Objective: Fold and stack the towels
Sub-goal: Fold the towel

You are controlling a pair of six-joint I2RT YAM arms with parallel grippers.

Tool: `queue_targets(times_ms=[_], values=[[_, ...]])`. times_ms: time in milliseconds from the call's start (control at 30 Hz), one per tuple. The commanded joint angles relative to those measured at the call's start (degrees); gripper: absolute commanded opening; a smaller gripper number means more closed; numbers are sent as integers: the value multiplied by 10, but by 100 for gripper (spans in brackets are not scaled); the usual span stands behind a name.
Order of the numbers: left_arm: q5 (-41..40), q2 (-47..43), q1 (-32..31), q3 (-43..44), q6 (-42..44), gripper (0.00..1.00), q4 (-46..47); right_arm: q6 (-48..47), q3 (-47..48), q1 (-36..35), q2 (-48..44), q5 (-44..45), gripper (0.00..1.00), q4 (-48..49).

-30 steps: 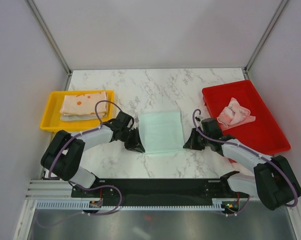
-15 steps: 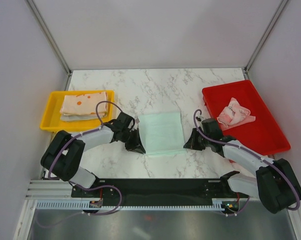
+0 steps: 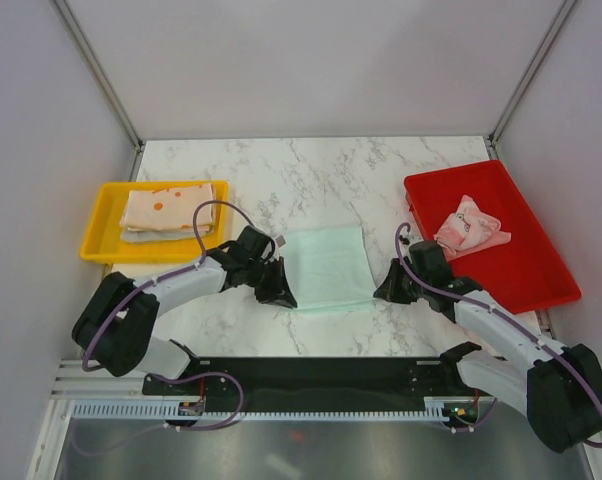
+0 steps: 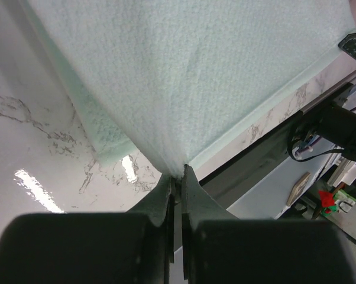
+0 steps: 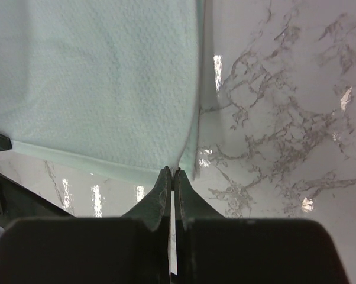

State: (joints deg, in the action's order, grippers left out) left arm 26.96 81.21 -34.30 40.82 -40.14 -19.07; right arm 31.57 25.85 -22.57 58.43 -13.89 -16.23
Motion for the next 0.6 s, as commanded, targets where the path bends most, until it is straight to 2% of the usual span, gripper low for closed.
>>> queue_targets(times_ms=[0,267,467,567], values=[[-23,15,-5,-13,-14,2,11,2,-12,0,4,10,0,12],[-45,25,-5,-27,-7,2,11,21,-34,-1,11,-13,0,39],[-48,-16,-6,-6,-9,2,-14,30,0,-6,-9,-17,0,17],[-60,-23,-6,-33,-13,2,-11,49,-30,-23,-14,-3,0,24]])
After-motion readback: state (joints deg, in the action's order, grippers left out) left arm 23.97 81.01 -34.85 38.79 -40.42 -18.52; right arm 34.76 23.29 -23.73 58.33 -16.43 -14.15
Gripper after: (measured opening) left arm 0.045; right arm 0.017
